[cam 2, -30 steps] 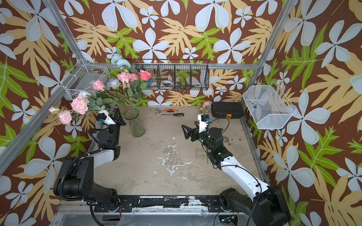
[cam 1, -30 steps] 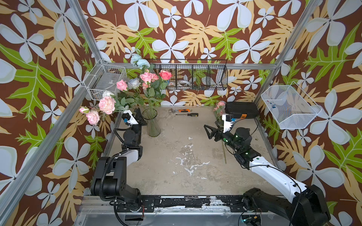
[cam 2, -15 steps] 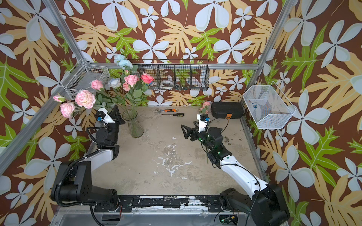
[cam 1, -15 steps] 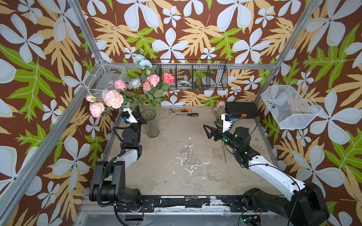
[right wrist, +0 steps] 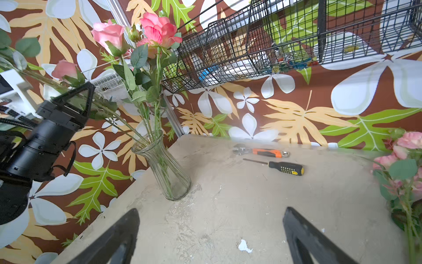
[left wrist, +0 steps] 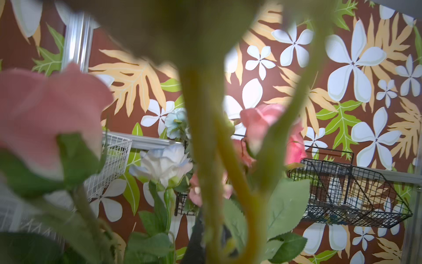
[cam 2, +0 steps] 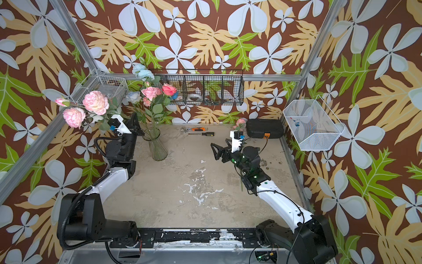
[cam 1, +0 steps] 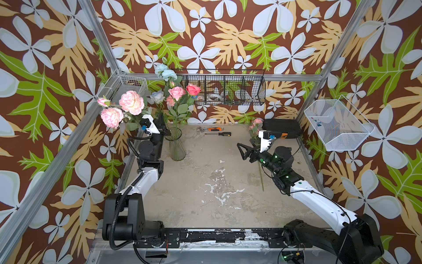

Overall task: Pick out pink flowers from the vase
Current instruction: Pick up the flower from the vase, then place the flower at the center of the board.

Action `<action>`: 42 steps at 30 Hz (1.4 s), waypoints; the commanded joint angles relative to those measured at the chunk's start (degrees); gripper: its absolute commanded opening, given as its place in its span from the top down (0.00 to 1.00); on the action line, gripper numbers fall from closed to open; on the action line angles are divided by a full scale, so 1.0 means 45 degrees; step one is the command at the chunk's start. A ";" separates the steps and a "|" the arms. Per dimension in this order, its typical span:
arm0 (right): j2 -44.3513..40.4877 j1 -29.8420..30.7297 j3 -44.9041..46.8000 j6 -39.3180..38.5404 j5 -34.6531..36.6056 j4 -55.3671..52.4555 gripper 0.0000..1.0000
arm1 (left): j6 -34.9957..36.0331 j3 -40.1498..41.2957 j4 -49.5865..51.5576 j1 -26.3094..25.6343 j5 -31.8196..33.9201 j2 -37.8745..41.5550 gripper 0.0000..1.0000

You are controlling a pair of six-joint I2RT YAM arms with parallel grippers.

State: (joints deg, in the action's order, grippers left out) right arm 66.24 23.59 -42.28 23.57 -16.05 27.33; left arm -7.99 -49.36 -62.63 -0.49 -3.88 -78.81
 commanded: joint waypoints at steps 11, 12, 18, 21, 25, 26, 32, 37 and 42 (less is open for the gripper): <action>0.0085 0.0026 -0.1303 0.0059 -0.0729 -0.0783 0.03 | 0.1387 -0.4499 0.6015 -0.0715 -0.2257 0.0881 1.00; 0.0080 0.0018 -0.1450 0.0051 -0.0857 -0.0894 0.03 | 0.1365 -0.4851 0.6467 -0.0764 -0.2375 0.0928 1.00; -0.0481 0.0023 -0.1885 -0.0176 -0.1859 -0.1330 0.03 | 0.0491 -0.5904 0.8663 -0.1187 -0.4233 0.1317 1.00; -0.0744 0.0020 -0.1814 -0.0544 -0.3297 -0.1153 0.02 | -0.0362 -0.5053 0.8663 -0.1798 -0.5466 0.1763 1.00; -0.0494 0.0253 -0.1669 -0.0618 -0.3842 -0.1036 0.02 | 0.0013 -0.3602 0.8528 -0.2704 -0.4197 0.2777 1.00; -0.0332 0.0320 -0.1676 -0.0601 -0.3845 -0.1019 0.02 | 0.0003 -0.3389 0.8374 -0.2732 -0.3905 0.2992 1.00; 0.0534 0.1456 -0.2152 -0.1541 -0.4447 -0.0996 0.02 | -0.0678 -0.3076 0.7994 -0.3241 -0.5170 0.2849 1.00; 0.0843 0.2268 -0.2228 -0.2178 -0.4618 -0.0624 0.02 | -0.1856 -0.1600 0.6223 -0.4282 -0.6272 0.2474 1.00; 0.1009 0.2544 -0.2168 -0.2478 -0.4401 -0.0454 0.01 | -0.1961 -0.1313 0.5881 -0.5724 -0.6670 0.2107 1.00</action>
State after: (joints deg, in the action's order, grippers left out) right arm 70.54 34.63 -51.94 14.41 -35.97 22.72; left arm -15.92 -55.33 -30.96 -23.70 -30.87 -69.28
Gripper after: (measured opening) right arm 0.984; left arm 0.078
